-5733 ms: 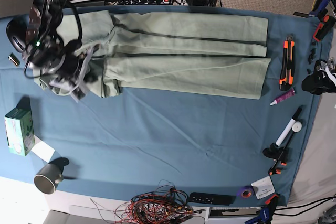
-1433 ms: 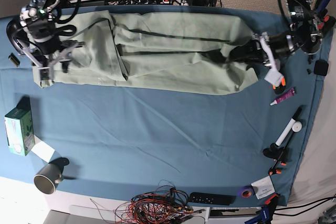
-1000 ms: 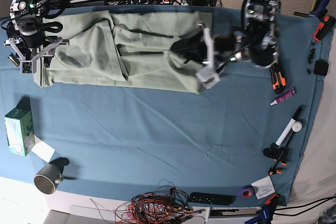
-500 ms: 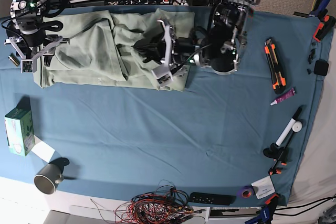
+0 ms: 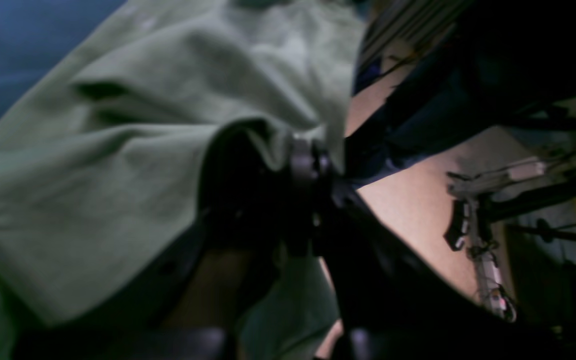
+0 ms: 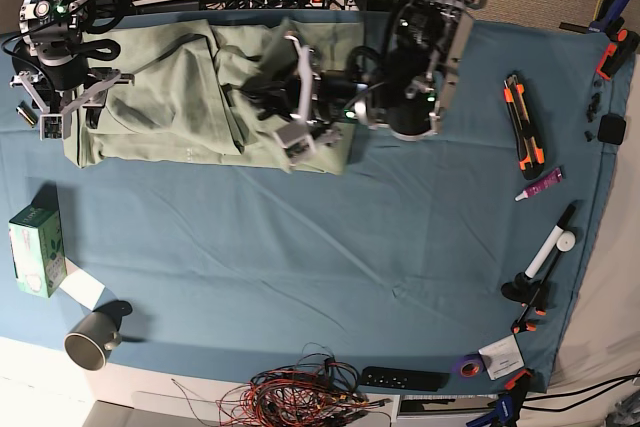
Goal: Fold the T-shirt properly
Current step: 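Lift the band end with the left gripper and carry it toward the right gripper, then lower the carried end onto the band beside the right gripper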
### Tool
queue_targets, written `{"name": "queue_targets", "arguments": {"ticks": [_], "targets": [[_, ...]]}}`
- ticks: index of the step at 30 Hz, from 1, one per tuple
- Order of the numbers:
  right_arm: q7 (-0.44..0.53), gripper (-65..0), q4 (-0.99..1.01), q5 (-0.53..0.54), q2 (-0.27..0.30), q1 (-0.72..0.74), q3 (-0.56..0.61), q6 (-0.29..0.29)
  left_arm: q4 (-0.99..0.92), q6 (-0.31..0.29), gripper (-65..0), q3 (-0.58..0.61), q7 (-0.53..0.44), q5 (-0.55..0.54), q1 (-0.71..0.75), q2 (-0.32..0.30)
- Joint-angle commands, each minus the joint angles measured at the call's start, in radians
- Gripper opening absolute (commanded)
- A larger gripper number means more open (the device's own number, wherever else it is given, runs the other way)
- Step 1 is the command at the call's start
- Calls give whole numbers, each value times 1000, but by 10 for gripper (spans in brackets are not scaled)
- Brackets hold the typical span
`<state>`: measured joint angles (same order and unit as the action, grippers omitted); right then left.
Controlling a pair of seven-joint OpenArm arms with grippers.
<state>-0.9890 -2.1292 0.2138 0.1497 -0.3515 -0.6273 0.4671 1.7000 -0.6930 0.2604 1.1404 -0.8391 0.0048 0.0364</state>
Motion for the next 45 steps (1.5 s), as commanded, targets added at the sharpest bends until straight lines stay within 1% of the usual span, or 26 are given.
{"name": "queue_targets", "arguments": {"ticks": [1,2,6,10,17,21,24,26,27,30,31,32,34,39,40,41,43,44,45], "targets": [[29,-401,-16,6,14,2,-7,-7,4,-5,-650,4,-35,-6,-14,14],[30,-401,-16,6,14,2,-7,-7,-6,-5,-650,6,-43,9,-15,19],[31,-401,-16,6,14,2,-7,-7,-50,-5,-650,8,-63,10,-24,22],[33,-401,-16,6,14,2,-7,-7,-55,-5,-650,8,-67,11,-24,25],[32,-401,-16,6,14,2,-7,-7,-55,-5,-650,8,-95,40,-24,70],[33,-401,-16,7,14,2,-7,-8,-55,-5,-650,35,-95,45,-24,83],[34,-401,-16,7,14,2,-7,-8,-55,-5,-650,67,-113,96,-24,83],[34,-401,-16,7,14,2,-7,-8,-55,-5,-650,87,-114,107,-24,83],[34,-401,-16,7,14,2,-7,-8,-55,-5,-629,97,-117,107,-24,83],[37,-401,-16,7,14,2,-7,-8,-55,-5,-390,127,-121,109,-24,87],[37,-401,-16,7,14,2,-7,-8,-55,-5,-341,135,-122,118,-24,91],[38,-401,-16,7,14,2,-7,-8,-55,-5,-326,140,-130,135,-24,98],[39,-401,-16,11,14,2,-7,-8,-55,-5,-326,148,-148,153,-25,105],[40,-401,-16,26,14,2,-7,-8,-55,-5,-329,148,-137,175,-42,113],[40,-401,-16,25,14,2,-7,-7,-55,-5,-349,147,-124,184,-50,113],[40,-401,-16,25,14,2,-7,-8,-55,-5,-393,147,-102,192,-59,112],[40,-401,-16,25,14,2,-7,-7,-53,-5,-512,143,-49,192,-77,110],[40,-401,-16,25,14,2,-7,-7,-51,-5,-555,137,-27,192,-83,110],[39,-401,-16,25,14,2,-7,-7,-51,-5,-574,127,-9,192,-86,109]]}}
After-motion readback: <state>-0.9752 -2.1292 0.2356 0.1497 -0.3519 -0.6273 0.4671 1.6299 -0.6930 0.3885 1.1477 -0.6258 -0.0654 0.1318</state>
